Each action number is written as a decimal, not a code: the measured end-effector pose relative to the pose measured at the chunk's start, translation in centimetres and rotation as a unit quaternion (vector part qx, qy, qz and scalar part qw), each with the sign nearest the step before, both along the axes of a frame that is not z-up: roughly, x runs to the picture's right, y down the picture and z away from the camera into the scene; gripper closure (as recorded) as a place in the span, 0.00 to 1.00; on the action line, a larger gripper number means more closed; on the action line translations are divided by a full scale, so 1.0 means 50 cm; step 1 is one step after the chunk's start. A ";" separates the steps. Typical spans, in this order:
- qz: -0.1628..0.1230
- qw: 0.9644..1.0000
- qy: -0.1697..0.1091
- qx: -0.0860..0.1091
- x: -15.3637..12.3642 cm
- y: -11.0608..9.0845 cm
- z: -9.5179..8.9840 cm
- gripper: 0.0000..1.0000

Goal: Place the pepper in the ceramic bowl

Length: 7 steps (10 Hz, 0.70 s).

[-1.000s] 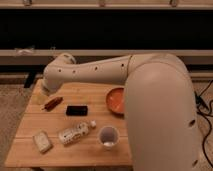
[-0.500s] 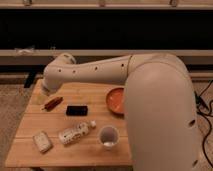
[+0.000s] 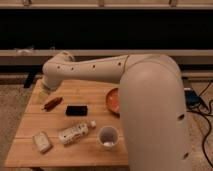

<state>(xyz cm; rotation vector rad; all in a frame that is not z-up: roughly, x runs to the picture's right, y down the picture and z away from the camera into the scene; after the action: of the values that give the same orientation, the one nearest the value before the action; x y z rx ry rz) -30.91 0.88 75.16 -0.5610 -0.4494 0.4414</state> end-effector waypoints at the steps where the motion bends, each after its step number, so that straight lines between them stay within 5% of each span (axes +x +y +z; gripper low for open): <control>1: -0.031 0.999 -0.010 0.004 -0.010 -0.013 0.044 0.20; 4: -0.085 0.996 -0.020 0.003 0.019 -0.021 0.154 0.20; 7: -0.137 0.990 -0.017 -0.006 0.014 0.013 0.225 0.20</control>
<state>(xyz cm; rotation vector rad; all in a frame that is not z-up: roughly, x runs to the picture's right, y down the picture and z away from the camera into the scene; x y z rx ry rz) -30.22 1.51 86.38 -0.6331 -0.3956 0.1724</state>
